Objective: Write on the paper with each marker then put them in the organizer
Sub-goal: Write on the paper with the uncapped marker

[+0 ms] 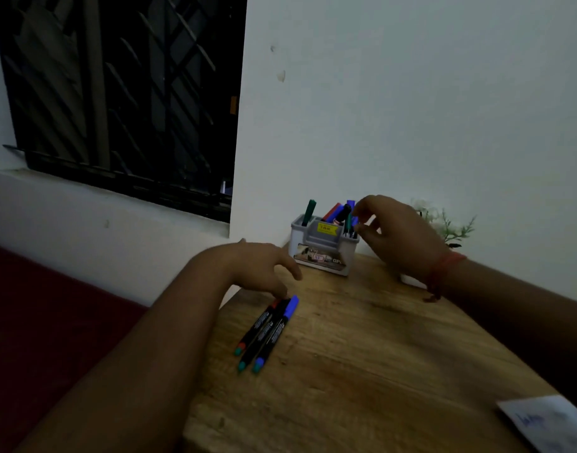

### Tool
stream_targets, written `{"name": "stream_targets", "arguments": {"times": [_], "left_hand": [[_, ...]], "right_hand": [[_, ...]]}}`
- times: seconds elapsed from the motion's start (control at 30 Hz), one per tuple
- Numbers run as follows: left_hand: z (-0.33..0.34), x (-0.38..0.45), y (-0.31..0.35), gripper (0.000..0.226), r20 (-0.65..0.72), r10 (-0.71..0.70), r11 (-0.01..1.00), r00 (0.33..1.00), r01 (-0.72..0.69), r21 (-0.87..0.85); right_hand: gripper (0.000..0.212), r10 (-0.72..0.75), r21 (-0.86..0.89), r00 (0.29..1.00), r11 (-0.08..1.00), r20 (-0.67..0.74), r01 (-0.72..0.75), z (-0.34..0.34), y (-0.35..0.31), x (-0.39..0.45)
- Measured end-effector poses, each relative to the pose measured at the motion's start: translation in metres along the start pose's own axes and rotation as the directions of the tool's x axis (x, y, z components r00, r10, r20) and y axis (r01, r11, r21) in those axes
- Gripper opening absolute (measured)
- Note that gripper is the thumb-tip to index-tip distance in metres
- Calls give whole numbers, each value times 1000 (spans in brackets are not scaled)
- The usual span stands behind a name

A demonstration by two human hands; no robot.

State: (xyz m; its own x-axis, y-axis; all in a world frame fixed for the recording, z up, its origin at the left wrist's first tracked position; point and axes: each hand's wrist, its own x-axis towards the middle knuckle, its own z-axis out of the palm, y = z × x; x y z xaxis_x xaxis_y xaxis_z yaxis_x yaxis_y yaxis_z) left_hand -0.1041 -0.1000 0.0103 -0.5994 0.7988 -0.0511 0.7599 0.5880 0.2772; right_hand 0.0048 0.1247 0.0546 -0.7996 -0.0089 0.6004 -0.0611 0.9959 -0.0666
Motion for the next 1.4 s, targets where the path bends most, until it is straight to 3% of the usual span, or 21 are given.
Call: {"name": "stream_targets", "arguments": {"times": [0.07, 0.23, 0.47, 0.7, 0.87, 1.0, 1.1, 1.2, 1.4], "left_hand": [[-1, -3, 8, 39, 64, 68, 996, 996, -65, -58], [2, 0, 17, 32, 165, 122, 992, 979, -123, -3], [11, 7, 26, 19, 111, 218, 971, 970, -227, 70], [20, 18, 35, 21, 75, 303, 949, 950, -308, 61], [25, 21, 48, 22, -92, 350, 935, 932, -354, -30], [33, 25, 75, 18, -271, 441, 884, 856, -465, -32], [37, 24, 102, 20, -340, 476, 861, 811, -508, -4], [39, 24, 133, 21, -379, 520, 830, 766, -557, 14], [53, 47, 190, 16, -417, 585, 781, 696, -622, 56]], "right_hand": [[19, 1, -9, 1000, 1000, 27, -1, -4, 3, -16], [24, 35, 10, 997, 999, 70, -36, -18, 7, -42], [23, 55, 28, 994, 998, 93, -58, -28, 19, -62], [20, 73, -11, 987, 997, 142, -72, -31, 39, -84], [24, 43, -55, 954, 998, 295, -28, -32, 46, -106], [38, -5, -45, 930, 999, 368, 24, -38, 41, -126], [41, -104, -9, 953, 994, 284, 111, -46, 40, -136], [31, -208, 84, 963, 977, 171, 196, -59, 45, -148], [18, -157, 204, 987, 966, -37, 161, -85, 72, -181]]}}
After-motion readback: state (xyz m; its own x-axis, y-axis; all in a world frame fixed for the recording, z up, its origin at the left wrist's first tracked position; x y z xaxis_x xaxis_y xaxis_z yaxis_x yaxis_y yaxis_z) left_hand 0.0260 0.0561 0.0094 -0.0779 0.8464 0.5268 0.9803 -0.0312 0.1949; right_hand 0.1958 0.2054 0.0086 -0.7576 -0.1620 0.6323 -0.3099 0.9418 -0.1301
